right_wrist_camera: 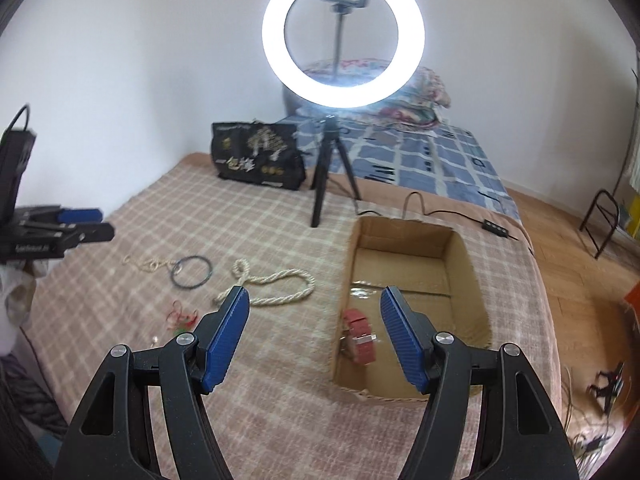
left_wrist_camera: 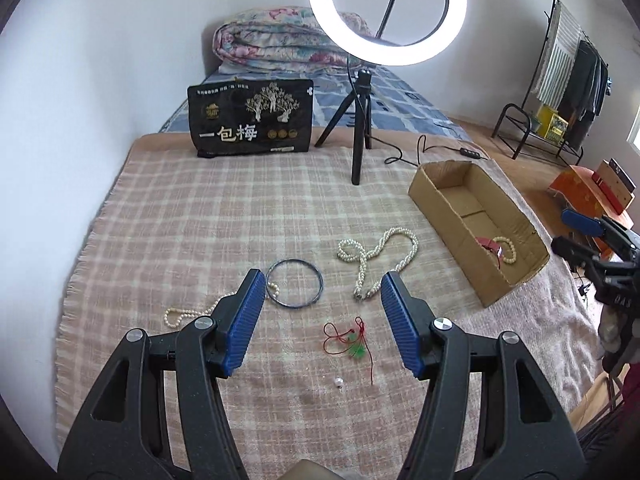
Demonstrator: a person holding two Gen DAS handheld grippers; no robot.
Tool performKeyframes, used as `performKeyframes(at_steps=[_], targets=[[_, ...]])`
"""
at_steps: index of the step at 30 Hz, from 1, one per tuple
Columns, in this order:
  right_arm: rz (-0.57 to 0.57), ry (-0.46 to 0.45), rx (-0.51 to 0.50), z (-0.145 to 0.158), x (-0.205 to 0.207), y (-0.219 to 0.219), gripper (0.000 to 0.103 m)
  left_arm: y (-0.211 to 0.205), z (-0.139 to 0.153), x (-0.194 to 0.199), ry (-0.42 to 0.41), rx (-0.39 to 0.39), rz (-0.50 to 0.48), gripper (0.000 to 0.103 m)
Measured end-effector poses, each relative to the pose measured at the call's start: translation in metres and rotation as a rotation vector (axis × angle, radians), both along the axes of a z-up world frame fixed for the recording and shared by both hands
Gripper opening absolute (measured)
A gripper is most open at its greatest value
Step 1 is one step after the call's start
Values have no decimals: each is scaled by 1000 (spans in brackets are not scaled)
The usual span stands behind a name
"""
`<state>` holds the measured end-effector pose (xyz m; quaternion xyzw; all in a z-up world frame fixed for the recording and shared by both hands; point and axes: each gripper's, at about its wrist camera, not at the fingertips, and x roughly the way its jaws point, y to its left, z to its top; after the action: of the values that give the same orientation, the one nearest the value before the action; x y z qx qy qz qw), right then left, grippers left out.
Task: Organize jewelry
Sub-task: 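Move right tool to the pearl earring while left tool approaches the red-string jade pendant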
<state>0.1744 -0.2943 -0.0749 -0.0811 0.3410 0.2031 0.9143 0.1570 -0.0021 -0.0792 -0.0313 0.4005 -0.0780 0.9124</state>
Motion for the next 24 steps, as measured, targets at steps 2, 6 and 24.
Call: performKeyframes(at_steps=[2, 6, 24], targets=[[48, 15, -14, -9, -6, 14, 68, 0, -9, 1, 20, -3, -9, 62], [160, 64, -88, -34, -18, 44, 68, 3, -25, 9, 84, -54, -21, 62], [418, 379, -110, -122, -12, 101, 38, -26, -83, 29, 276, -72, -108, 44]])
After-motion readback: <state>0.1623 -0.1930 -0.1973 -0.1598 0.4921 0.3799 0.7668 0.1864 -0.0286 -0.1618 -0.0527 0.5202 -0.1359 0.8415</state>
